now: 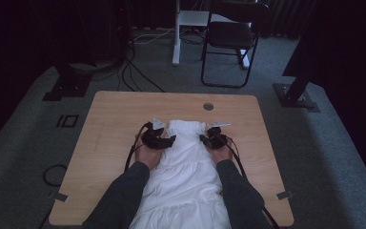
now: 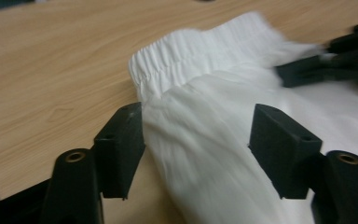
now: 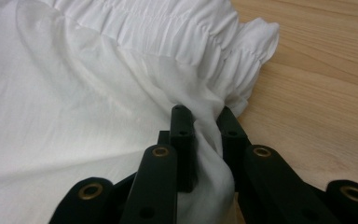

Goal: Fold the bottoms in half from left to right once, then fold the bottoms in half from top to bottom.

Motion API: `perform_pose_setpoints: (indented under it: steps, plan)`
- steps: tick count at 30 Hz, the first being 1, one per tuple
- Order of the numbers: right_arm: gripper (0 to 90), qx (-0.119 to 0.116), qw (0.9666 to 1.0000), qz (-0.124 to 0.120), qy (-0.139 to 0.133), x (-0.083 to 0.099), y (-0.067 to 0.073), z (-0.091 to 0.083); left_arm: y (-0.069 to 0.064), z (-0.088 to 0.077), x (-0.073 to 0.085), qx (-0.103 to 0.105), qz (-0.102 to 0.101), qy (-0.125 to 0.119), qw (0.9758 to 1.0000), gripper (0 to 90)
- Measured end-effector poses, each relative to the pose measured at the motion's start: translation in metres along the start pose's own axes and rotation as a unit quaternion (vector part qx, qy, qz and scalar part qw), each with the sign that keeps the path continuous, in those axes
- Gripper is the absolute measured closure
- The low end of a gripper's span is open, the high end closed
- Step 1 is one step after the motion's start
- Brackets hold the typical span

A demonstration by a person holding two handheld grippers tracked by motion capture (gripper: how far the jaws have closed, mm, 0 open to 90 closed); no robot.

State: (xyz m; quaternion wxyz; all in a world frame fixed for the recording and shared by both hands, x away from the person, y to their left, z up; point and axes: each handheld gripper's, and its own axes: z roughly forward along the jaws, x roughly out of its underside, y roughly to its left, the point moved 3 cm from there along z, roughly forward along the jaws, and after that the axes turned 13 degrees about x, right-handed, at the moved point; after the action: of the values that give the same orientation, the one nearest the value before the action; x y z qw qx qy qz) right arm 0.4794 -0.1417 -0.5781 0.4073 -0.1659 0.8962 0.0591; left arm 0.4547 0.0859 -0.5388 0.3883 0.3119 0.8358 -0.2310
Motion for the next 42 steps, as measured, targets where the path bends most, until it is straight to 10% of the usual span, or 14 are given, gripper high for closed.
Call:
perform_pose_setpoints:
  steps: [6,42]
  plan:
    - [79.9,0.004,1.0,-0.006,-0.002,-0.001,0.005,0.001,0.012,0.029,0.008,-0.053,-0.023,0.019,0.9981,28.5]
    - [83.0,-0.012,0.9999,-0.008,0.001,-0.008,0.013,0.003,0.027,0.023,0.01,0.035,-0.071,0.032,0.9963,84.0]
